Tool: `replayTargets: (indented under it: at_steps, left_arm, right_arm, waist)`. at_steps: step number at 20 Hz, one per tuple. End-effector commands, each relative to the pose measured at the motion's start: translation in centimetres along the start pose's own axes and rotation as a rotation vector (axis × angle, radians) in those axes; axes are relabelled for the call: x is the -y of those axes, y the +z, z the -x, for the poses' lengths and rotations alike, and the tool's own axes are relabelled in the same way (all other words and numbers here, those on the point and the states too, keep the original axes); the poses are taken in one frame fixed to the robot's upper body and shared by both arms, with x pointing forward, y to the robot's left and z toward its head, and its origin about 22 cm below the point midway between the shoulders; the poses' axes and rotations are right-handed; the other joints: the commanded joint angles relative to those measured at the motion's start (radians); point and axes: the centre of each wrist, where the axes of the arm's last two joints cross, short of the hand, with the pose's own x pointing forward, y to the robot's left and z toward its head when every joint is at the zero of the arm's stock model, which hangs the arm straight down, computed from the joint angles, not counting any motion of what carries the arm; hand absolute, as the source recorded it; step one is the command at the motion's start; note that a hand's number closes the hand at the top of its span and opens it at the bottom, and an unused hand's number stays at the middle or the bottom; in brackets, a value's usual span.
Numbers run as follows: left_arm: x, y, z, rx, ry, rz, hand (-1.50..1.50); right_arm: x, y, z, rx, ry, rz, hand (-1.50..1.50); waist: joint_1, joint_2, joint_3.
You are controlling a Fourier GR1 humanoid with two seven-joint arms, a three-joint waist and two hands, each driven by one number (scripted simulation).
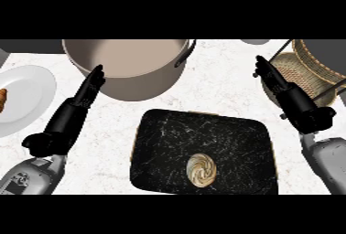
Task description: Pick the cupcake from the tray and place it in the tiered basket
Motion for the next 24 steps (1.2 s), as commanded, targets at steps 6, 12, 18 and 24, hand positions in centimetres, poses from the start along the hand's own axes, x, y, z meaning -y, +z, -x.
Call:
replayTargets:
  at_steps: [6, 12, 18, 24]
  left_arm:
    - [-7.1, 3.0, 4.1, -0.23, -0.203, -0.315, 0.0]
    - [-7.2, 5.3, 5.8, -0.331, -0.186, -0.356, 0.0]
    - [-5.9, 4.3, 5.6, -0.31, -0.153, -0.328, 0.0]
    - [-5.5, 3.8, 5.3, -0.282, -0.17, -0.279, 0.0]
  right_arm:
    - [-5.8, 3.9, 2.1, -0.149, -0.377, 0.481, 1.5]
    - [-5.5, 11.7, 7.6, -0.532, -0.131, 0.959, -1.5]
    - [-9.6, 15.9, 1.9, -0.533, -0.025, 0.815, -1.5]
    - [-8.9, 18.4, -0.2, -0.739, 0.148, 0.487, -1.5]
  waist:
    - [-0.053, -0.036, 0.037]
    - [-0.102, -0.044, 0.029]
    - [-0.062, -0.035, 0.026]
    - [-0.011, -0.02, 0.021]
